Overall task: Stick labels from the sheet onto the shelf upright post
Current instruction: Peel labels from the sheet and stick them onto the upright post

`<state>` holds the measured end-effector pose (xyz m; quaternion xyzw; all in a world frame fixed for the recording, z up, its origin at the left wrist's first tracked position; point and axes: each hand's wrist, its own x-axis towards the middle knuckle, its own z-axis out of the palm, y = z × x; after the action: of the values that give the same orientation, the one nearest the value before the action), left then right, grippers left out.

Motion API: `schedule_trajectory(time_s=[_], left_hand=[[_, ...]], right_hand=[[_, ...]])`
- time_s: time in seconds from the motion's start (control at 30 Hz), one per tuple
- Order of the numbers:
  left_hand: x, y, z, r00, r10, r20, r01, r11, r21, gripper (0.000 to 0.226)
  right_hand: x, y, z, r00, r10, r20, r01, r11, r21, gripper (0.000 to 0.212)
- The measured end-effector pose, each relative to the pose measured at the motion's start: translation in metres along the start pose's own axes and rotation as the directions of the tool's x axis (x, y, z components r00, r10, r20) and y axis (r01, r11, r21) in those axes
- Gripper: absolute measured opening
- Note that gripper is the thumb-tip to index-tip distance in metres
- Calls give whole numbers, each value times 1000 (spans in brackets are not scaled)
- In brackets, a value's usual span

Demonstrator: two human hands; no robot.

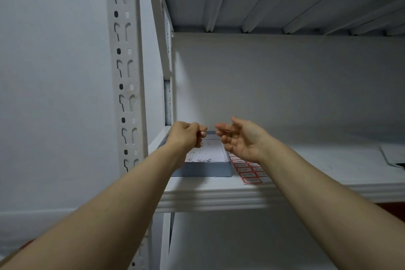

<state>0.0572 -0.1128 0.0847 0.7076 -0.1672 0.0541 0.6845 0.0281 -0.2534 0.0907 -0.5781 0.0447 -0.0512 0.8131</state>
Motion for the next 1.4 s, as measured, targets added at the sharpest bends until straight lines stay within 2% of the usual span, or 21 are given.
schedule_trajectory(time_s=[0.2,0.27,0.33,0.37,0.4,0.47,0.57,0.63,0.67,0.7,0.73,0.77,0.83,0.9,0.93,1.03,1.1,1.2,1.3,1.4], left_hand=[[2,3,0,987,-159,20,160,977,-139,33],[6,-1,0,989,-144,-22,142,986,-86,28],[10,-7,1,993,-84,-76,90,993,74,23],[13,-10,1,994,-40,-100,57,983,175,24],[14,-11,1,993,4,-120,27,965,260,27],[14,-14,2,988,67,-136,-11,927,376,34],[9,-17,5,995,79,-66,-42,895,445,15],[7,-20,4,996,69,-57,-34,879,475,34],[4,-19,3,995,72,-69,-30,877,480,36],[2,-20,1,994,77,-81,-29,875,483,35],[-1,-20,0,995,68,-79,-22,877,480,34],[-3,-20,-1,995,71,-74,-27,877,480,33],[-11,-20,-3,994,86,-65,-43,872,487,34],[-18,-20,-5,993,104,-60,-62,869,491,33],[-22,-20,-6,992,107,-64,-62,870,490,33],[-32,-21,-9,991,104,-80,-54,878,475,32],[-39,-20,-10,991,106,-84,-54,880,472,32],[-49,-19,-12,992,109,-71,-62,878,474,32],[-55,-21,-13,993,106,-57,-67,881,469,33],[-59,-21,-12,994,98,-50,-65,890,451,33]], right_hand=[[11,4,1,997,-61,-41,54,988,-144,35],[12,3,3,993,-107,-48,94,970,-226,22],[12,4,5,985,-166,-48,140,928,-344,9],[12,5,6,978,-203,-49,164,894,-418,9],[12,6,7,967,-250,-52,191,841,-506,10],[12,9,6,932,-361,-39,227,663,-714,4],[11,10,5,892,-451,-8,170,352,-920,28],[8,12,5,908,-418,24,112,186,-976,27],[8,13,5,922,-383,52,98,102,-990,15],[9,15,5,923,-373,91,104,14,-994,14],[9,17,4,918,-379,117,103,-57,-993,29],[7,18,3,902,-409,140,128,-57,-990,34],[-4,16,1,878,-436,198,267,104,-958,27],[-19,16,0,895,-343,286,387,276,-880,23],[-28,16,0,899,-263,349,418,284,-863,25],[-41,22,-1,902,-21,431,430,108,-896,45],[-40,30,-2,901,42,432,431,23,-902,50],[-36,41,-2,892,33,450,452,-83,-888,42],[-37,48,-1,889,-60,454,438,-179,-881,25],[-42,54,0,852,-150,501,418,-379,-825,17]])
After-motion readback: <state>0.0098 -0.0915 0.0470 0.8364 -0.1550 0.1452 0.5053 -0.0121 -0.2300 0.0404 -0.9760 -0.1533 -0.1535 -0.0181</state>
